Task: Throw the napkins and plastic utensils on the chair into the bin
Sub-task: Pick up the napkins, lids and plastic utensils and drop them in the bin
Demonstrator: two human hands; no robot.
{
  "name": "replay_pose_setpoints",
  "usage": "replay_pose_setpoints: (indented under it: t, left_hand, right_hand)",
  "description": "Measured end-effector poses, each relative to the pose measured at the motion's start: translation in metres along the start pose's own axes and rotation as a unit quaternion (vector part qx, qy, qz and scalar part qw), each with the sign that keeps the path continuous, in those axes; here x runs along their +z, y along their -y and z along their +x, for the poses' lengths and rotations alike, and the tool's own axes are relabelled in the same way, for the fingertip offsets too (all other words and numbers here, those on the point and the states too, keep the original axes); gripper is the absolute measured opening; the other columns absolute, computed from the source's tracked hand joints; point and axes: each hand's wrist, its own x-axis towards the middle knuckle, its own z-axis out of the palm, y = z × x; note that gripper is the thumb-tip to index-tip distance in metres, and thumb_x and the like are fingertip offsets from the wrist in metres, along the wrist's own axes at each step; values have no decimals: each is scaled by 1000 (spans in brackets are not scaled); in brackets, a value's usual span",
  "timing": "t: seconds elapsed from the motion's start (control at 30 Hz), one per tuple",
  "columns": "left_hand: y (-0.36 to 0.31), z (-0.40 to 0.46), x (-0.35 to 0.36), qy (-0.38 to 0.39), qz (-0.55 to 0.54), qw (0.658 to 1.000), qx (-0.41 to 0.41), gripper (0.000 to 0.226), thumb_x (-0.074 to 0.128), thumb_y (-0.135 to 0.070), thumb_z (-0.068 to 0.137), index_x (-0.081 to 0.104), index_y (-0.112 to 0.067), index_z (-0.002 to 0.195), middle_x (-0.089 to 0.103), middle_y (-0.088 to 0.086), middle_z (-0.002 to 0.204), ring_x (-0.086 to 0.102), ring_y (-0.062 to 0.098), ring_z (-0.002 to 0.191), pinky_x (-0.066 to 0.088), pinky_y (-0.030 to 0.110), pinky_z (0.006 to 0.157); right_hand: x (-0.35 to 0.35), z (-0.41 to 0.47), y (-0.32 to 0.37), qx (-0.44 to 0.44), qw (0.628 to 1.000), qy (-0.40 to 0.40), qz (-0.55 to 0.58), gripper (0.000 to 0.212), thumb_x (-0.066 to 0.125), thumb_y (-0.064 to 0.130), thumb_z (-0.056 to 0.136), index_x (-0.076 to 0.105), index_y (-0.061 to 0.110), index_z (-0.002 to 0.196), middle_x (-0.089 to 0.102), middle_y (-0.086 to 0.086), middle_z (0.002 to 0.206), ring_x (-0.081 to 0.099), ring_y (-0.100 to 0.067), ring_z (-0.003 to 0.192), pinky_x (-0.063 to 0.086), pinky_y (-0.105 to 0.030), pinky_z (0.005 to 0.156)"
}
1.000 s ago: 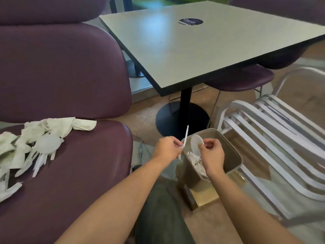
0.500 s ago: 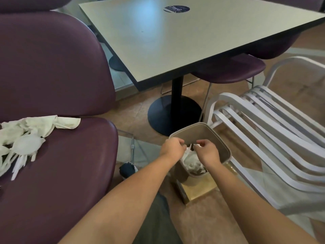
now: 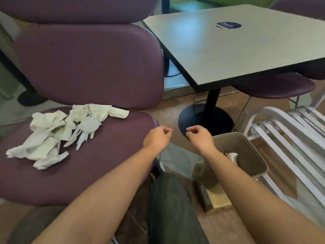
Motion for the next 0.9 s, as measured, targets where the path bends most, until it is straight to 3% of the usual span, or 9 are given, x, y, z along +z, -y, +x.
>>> replay_pose_setpoints:
  t: [0.4, 0.7, 0.83, 0.9]
  left_hand:
    - [135, -46, -123, -116, -5, 986, -122, 17, 53, -37, 93, 67, -40, 102, 66, -13, 105, 62, 13, 99, 50, 32, 86]
    - [251, -83, -187, -193, -31, 960, -199, 15, 57, -29, 91, 68, -35, 100, 65, -9, 110, 62, 14, 99, 51, 33, 83]
    - [290, -96, -193, -239, -69, 936, -250, 18, 62, -31, 87, 60, -27, 105, 61, -3, 113, 62, 15, 96, 52, 38, 83]
    - [304, -98, -195, -257, -94, 922, -273, 28, 66, -32, 88, 54, -23, 111, 57, -2, 117, 60, 17, 99, 49, 37, 82]
  right_hand:
    - [137, -57, 93, -72, 990, 119, -34, 14, 58, 20, 89, 68, 27, 96, 63, 9, 89, 59, -13, 86, 38, -23, 72]
    - [245, -102, 124, -124, 967, 216, -58, 16, 57, 17, 91, 68, 21, 102, 65, 7, 92, 58, -11, 84, 39, -22, 71]
    - [287, -113, 124, -134, 956, 250, -71, 21, 59, 22, 91, 67, 20, 110, 67, 4, 102, 61, -13, 90, 45, -24, 76]
    - [307, -115, 126, -128, 951, 271, -81, 24, 60, 26, 91, 65, 22, 114, 66, 3, 102, 66, -18, 90, 53, -31, 80]
